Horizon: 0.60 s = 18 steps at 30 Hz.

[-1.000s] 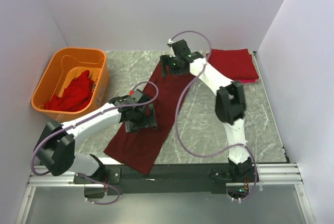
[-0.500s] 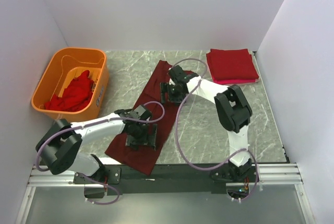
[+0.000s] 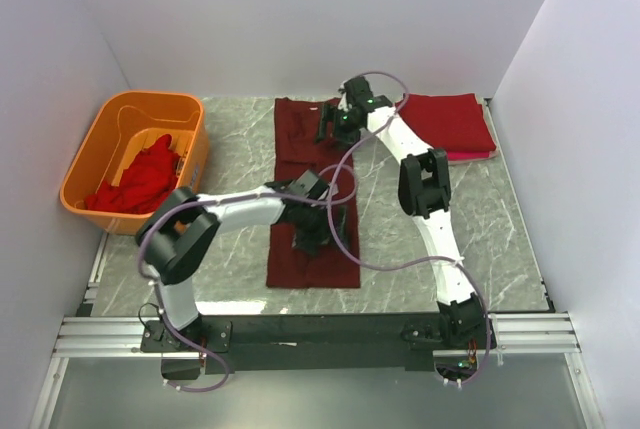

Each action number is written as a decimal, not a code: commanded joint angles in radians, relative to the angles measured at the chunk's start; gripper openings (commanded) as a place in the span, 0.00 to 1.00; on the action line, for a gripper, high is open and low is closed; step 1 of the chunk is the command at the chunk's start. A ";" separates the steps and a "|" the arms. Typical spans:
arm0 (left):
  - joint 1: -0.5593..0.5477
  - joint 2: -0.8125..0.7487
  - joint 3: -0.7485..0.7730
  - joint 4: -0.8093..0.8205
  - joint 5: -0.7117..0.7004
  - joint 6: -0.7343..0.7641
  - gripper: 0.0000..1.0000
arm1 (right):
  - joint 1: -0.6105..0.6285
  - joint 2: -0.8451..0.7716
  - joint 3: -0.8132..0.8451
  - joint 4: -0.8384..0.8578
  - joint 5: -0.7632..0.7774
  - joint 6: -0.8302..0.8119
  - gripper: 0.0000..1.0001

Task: Fold and stack the t-shirts
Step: Fold the tshirt

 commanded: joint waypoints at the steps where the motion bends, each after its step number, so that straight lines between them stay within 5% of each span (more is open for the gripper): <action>1: -0.005 0.113 0.123 0.043 -0.064 0.048 0.99 | -0.063 0.033 0.034 0.010 -0.053 -0.036 0.90; 11: -0.022 -0.064 0.185 -0.040 -0.145 0.068 1.00 | -0.074 -0.226 -0.032 0.148 -0.073 0.007 0.91; 18: -0.029 -0.323 0.022 -0.078 -0.336 0.006 1.00 | -0.074 -0.637 -0.510 0.291 -0.006 0.124 0.93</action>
